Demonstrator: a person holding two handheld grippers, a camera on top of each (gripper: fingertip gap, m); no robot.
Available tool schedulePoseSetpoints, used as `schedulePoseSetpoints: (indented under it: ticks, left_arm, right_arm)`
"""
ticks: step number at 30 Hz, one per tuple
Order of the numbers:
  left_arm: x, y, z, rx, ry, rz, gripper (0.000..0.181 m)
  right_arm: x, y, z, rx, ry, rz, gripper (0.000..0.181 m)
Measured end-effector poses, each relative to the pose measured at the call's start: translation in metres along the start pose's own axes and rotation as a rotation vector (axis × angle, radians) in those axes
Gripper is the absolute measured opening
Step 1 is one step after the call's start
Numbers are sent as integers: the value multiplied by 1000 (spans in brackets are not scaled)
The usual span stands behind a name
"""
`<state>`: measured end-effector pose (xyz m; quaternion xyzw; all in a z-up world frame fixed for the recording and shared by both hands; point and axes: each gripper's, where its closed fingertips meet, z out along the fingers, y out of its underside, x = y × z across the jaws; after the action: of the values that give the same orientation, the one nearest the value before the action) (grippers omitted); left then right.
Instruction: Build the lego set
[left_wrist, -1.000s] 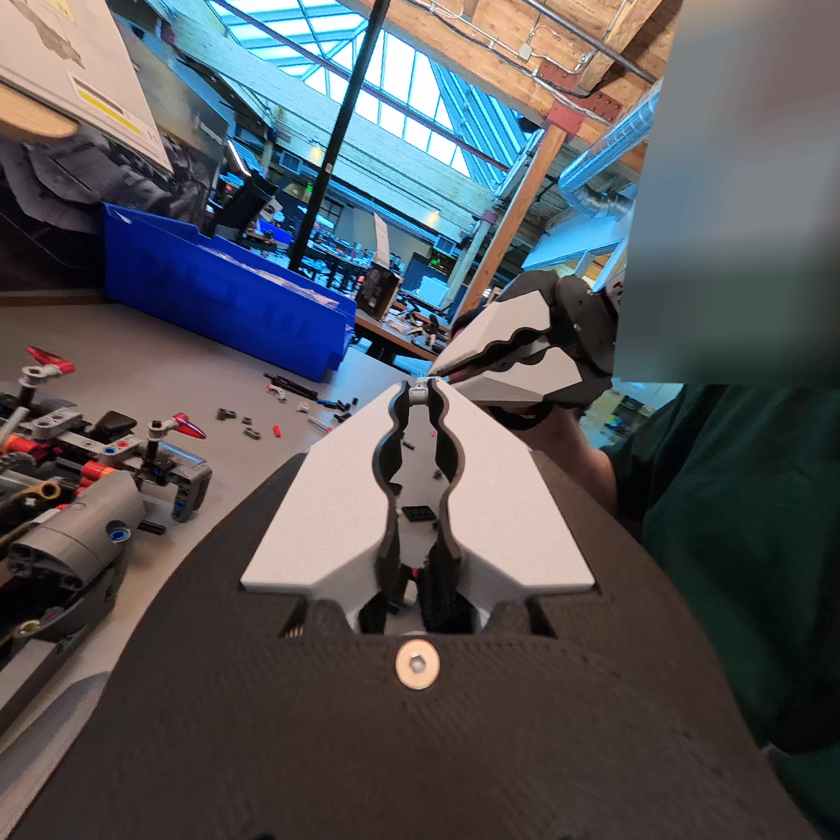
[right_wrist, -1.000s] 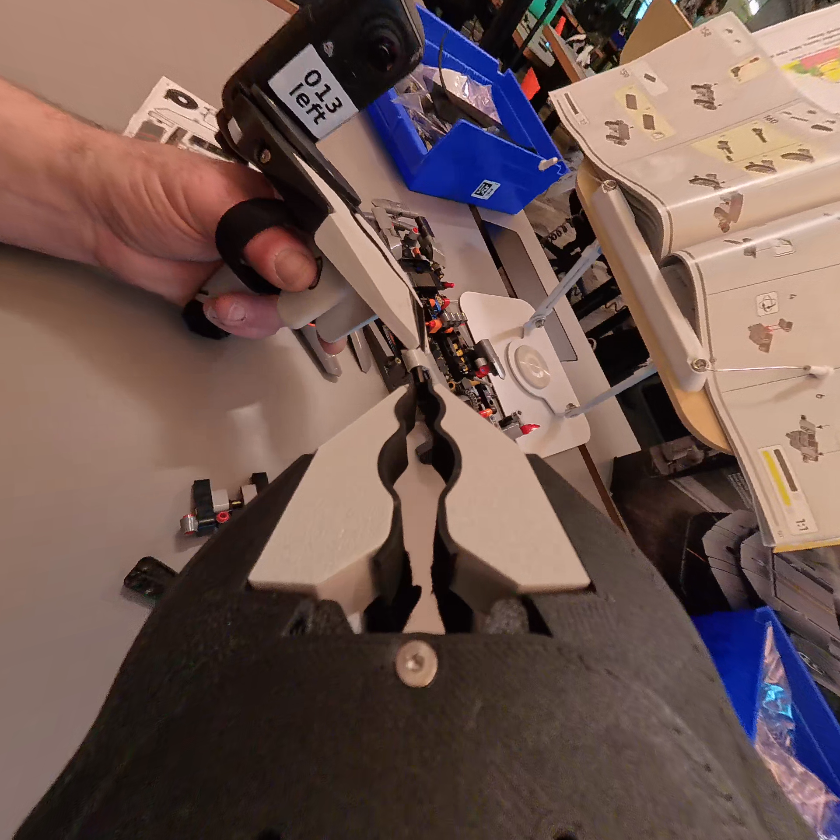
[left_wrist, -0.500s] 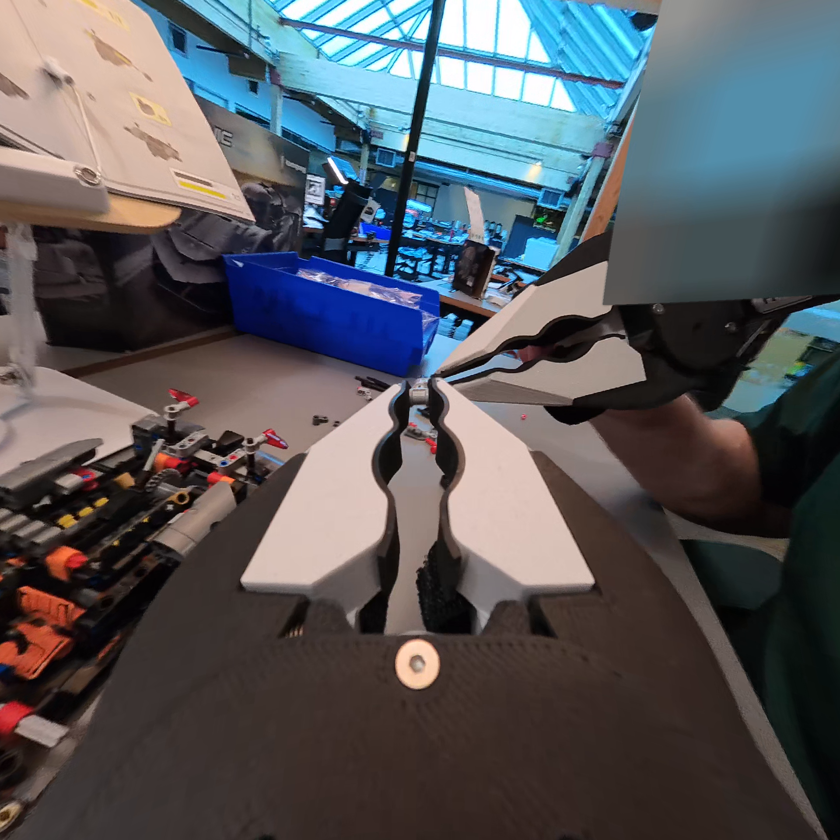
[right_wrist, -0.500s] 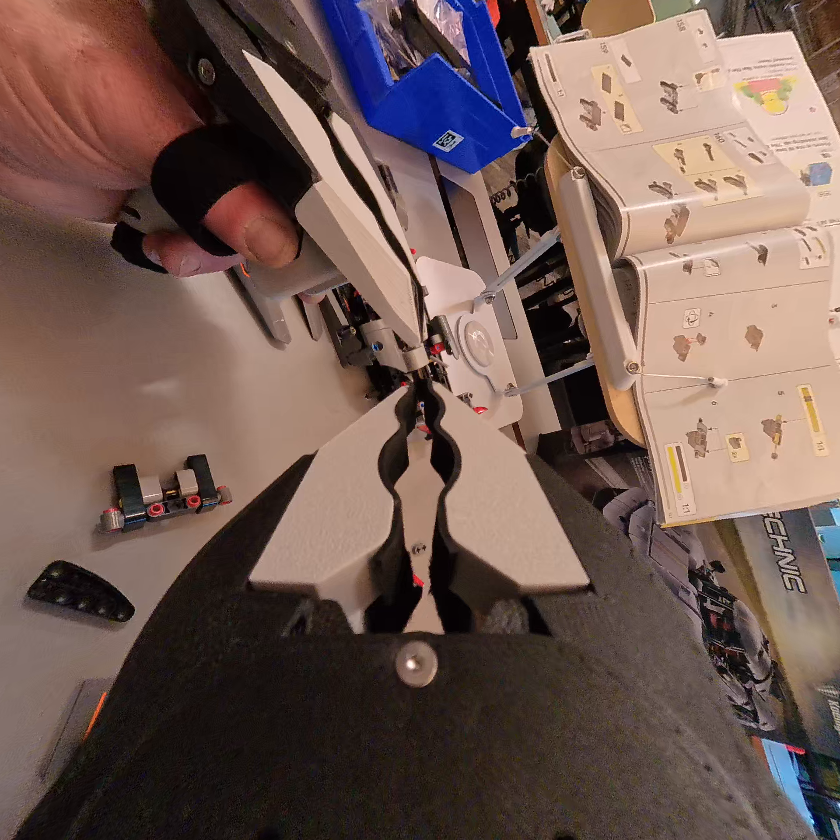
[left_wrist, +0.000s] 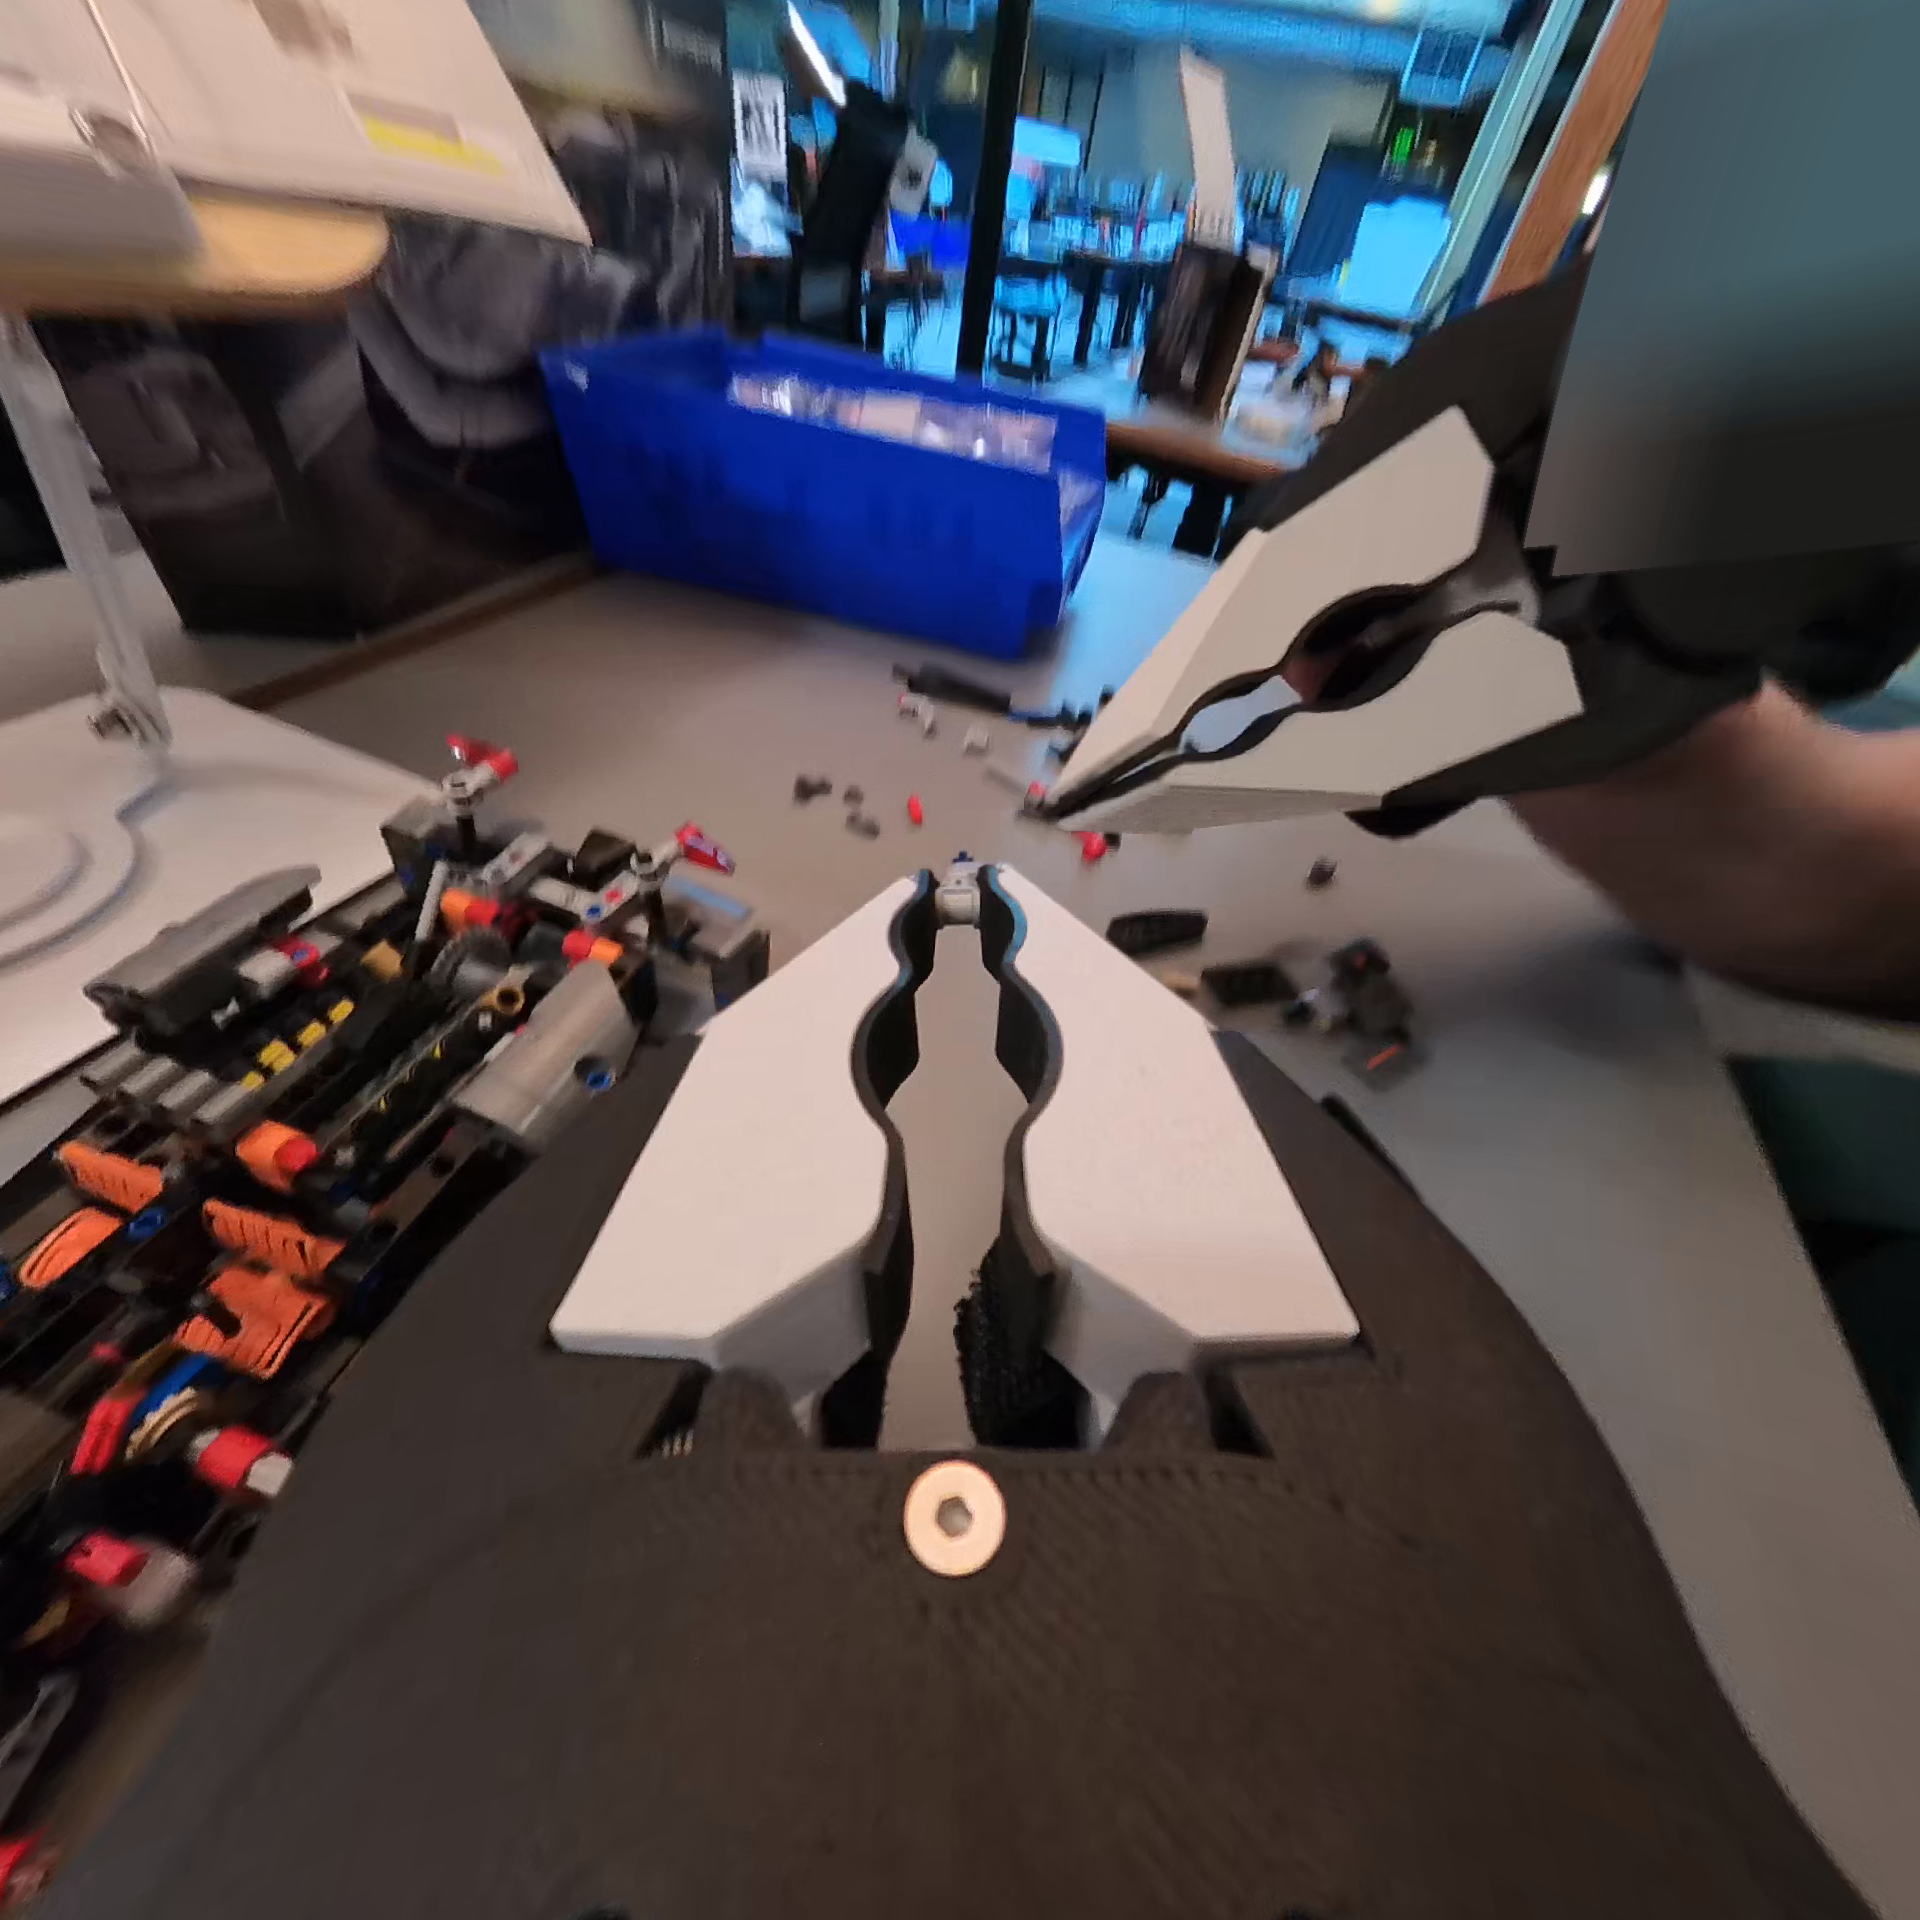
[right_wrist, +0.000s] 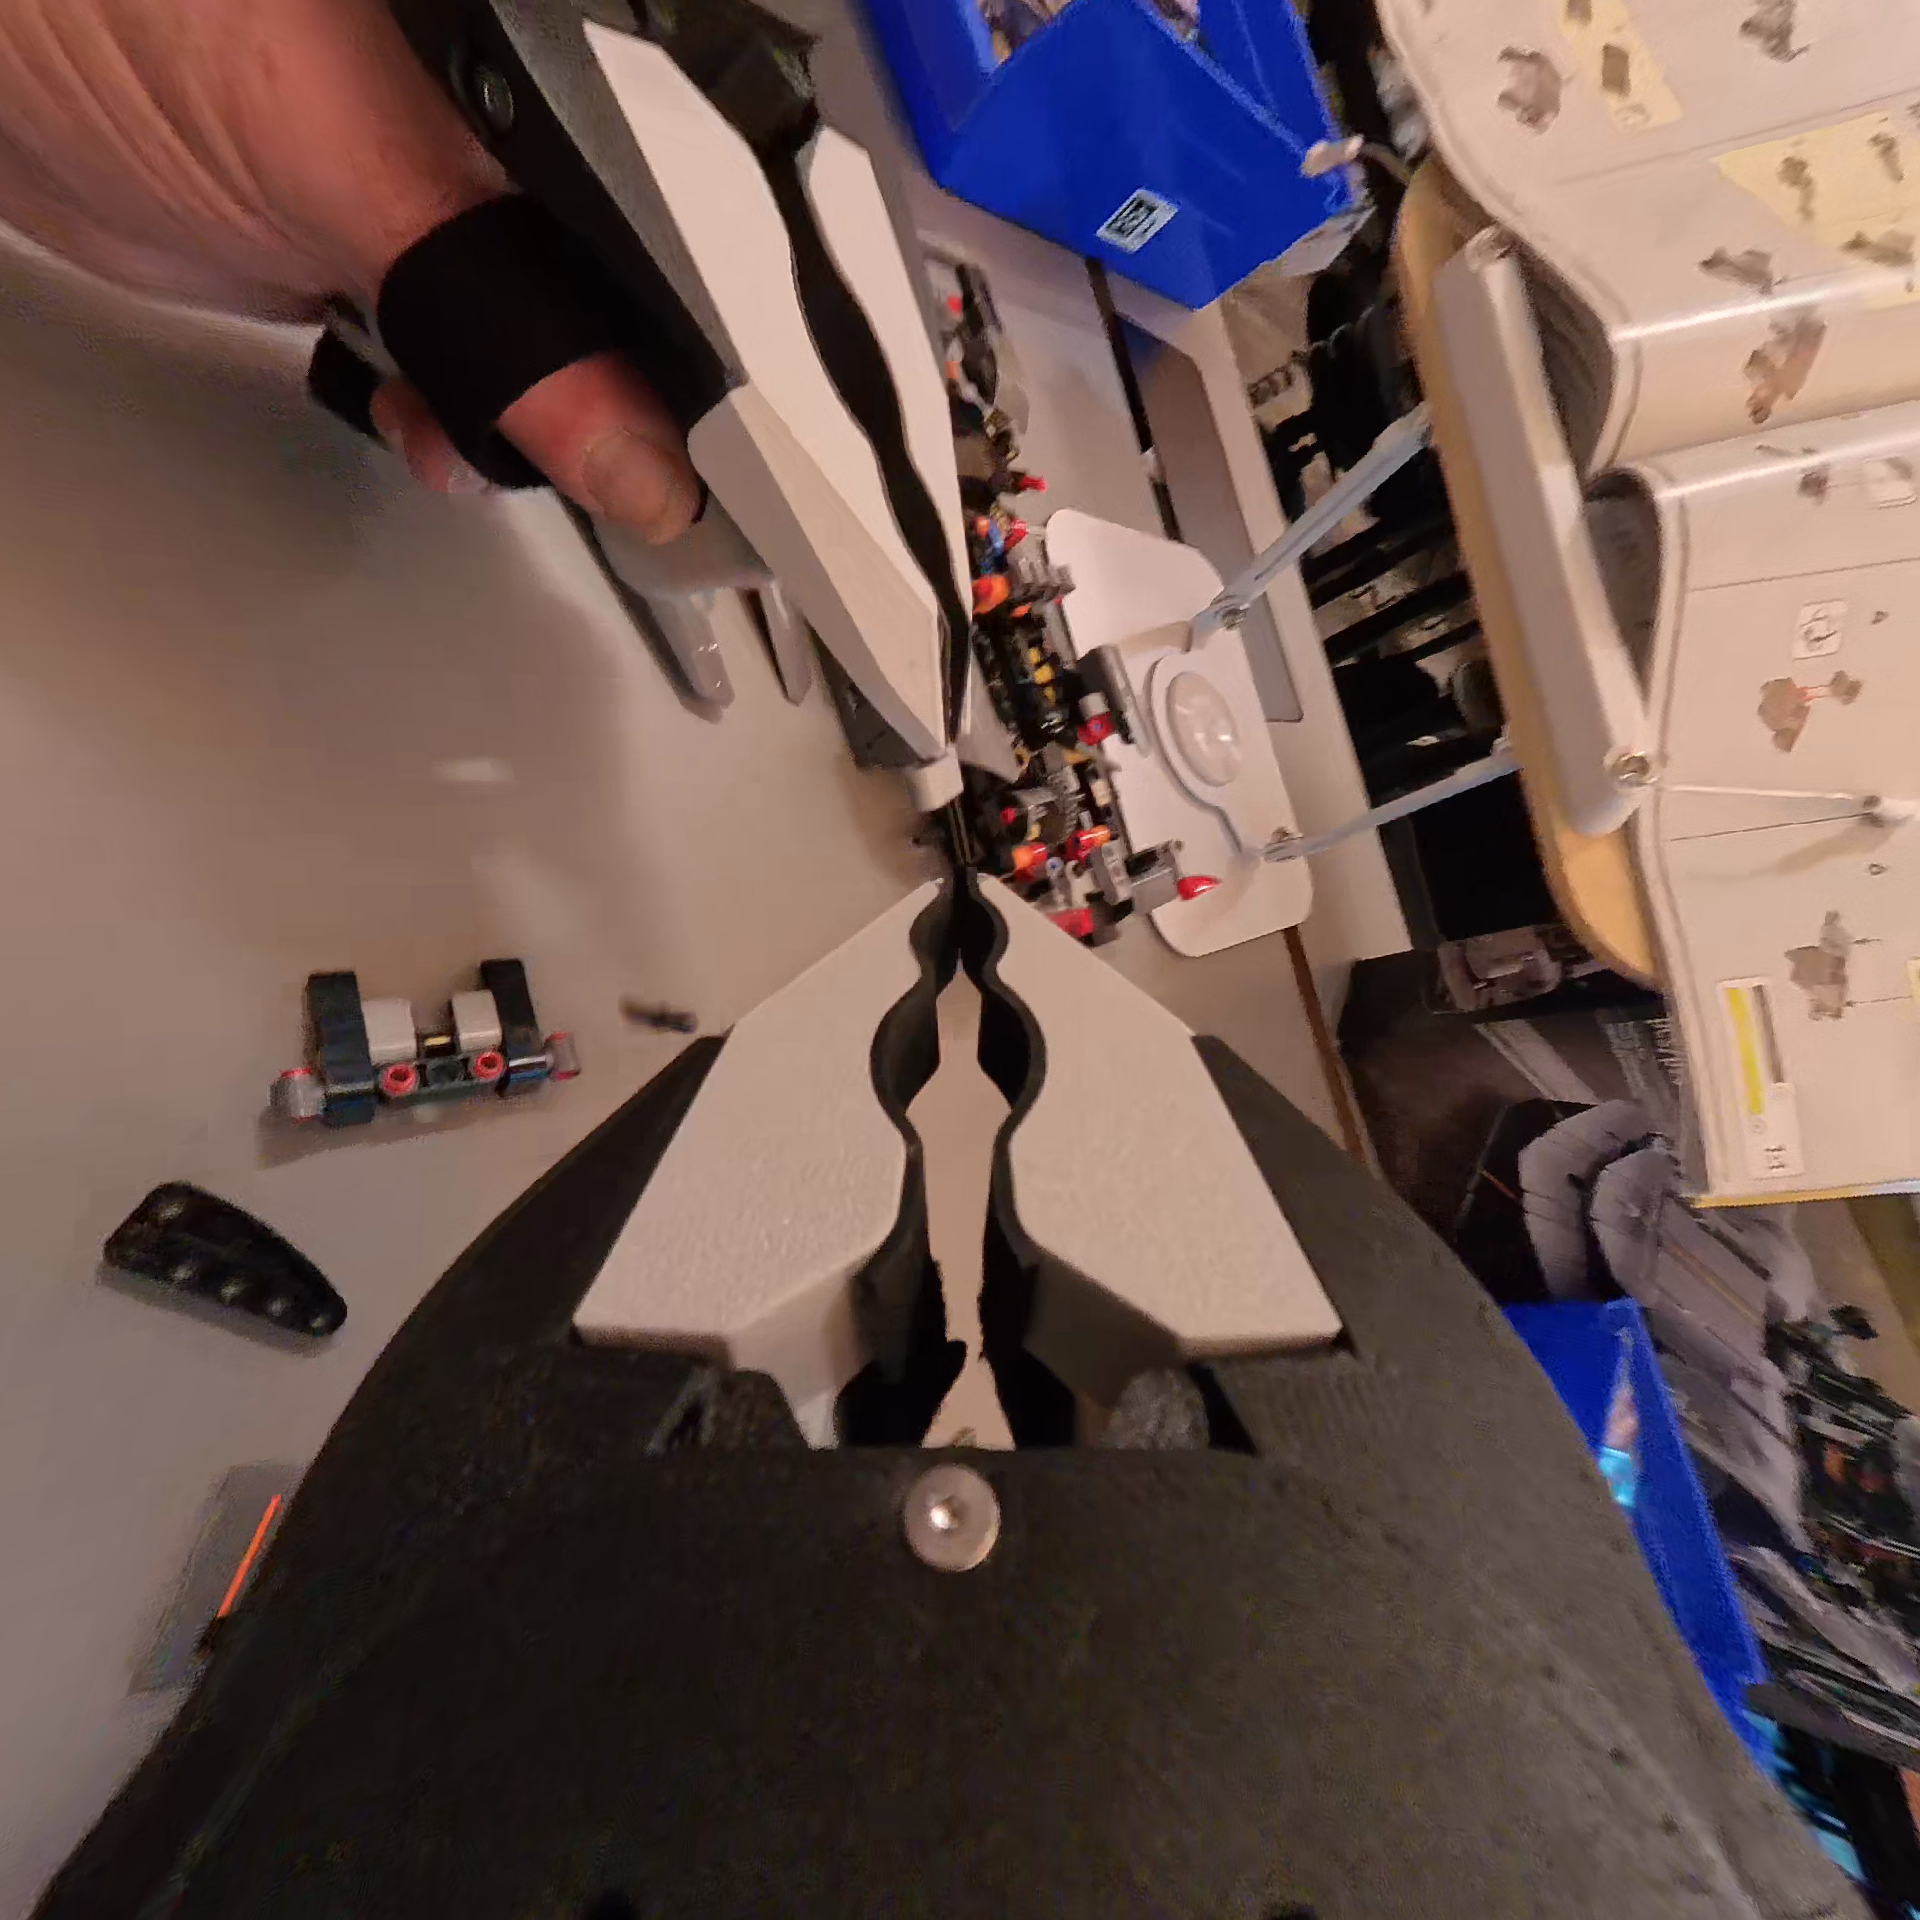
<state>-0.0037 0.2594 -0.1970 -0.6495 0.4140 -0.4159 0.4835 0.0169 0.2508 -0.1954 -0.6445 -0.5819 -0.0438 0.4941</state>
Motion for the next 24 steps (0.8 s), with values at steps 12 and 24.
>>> schedulePoseSetpoints:
  ticks: [12,24]
  left_arm:
    - [-14,43,10,-221,-69,38,6]
    - [-7,39,13,-205,-30,97,6]
  right_arm:
    - [-20,49,-9,-4,-202,226,0]
    - [-12,57,-10,116,-132,198,0]
